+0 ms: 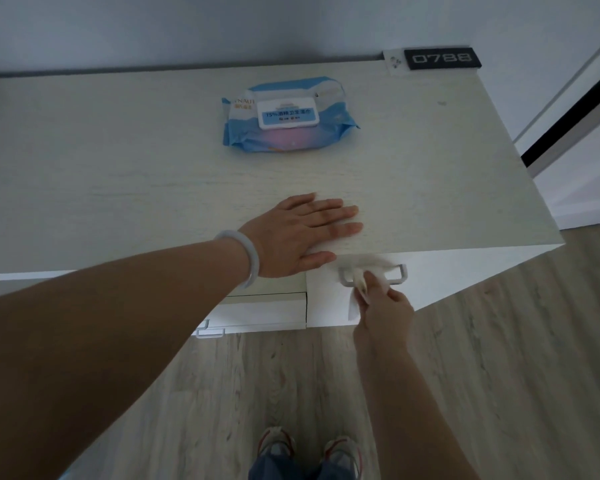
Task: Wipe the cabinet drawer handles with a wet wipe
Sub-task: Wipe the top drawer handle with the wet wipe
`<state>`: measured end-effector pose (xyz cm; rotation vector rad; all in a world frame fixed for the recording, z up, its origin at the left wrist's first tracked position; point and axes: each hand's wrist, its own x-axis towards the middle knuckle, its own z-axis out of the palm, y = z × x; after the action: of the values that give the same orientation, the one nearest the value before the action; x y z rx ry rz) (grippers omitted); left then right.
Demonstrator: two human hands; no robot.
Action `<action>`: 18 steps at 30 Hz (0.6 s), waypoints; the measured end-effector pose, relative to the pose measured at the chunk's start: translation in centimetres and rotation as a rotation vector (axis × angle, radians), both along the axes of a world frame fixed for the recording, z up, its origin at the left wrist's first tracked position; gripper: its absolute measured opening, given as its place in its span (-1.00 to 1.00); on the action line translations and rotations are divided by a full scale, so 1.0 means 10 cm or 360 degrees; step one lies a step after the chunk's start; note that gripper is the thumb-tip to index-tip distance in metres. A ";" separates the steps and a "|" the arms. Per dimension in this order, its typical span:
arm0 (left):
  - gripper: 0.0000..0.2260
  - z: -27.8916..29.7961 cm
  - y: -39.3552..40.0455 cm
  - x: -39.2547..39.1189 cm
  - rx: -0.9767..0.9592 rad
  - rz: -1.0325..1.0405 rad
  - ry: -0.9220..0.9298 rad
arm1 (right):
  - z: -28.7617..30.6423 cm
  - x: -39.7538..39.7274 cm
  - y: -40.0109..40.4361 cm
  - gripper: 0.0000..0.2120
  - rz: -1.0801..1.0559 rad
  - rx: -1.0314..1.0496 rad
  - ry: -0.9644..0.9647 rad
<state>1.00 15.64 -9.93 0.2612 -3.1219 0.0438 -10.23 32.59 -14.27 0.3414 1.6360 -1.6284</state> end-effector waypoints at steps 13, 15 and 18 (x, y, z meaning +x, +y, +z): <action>-0.49 -0.02 -0.01 0.01 -0.0040 0.0007 -0.0040 | -0.03 0.05 -0.05 -0.79 0.0117 0.0077 0.0039; -0.49 -0.01 -0.01 0.01 -0.0037 0.0011 -0.0049 | -0.06 0.19 -0.11 -0.75 0.0178 0.0029 -0.0020; -0.49 0.00 0.00 0.00 -0.0027 -0.0001 -0.0057 | -0.05 0.06 -0.04 -0.73 0.0155 -0.0020 -0.0059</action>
<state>0.97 15.63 -9.98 0.2625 -3.1554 0.0759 -9.60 32.19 -14.78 0.2795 1.5893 -1.5502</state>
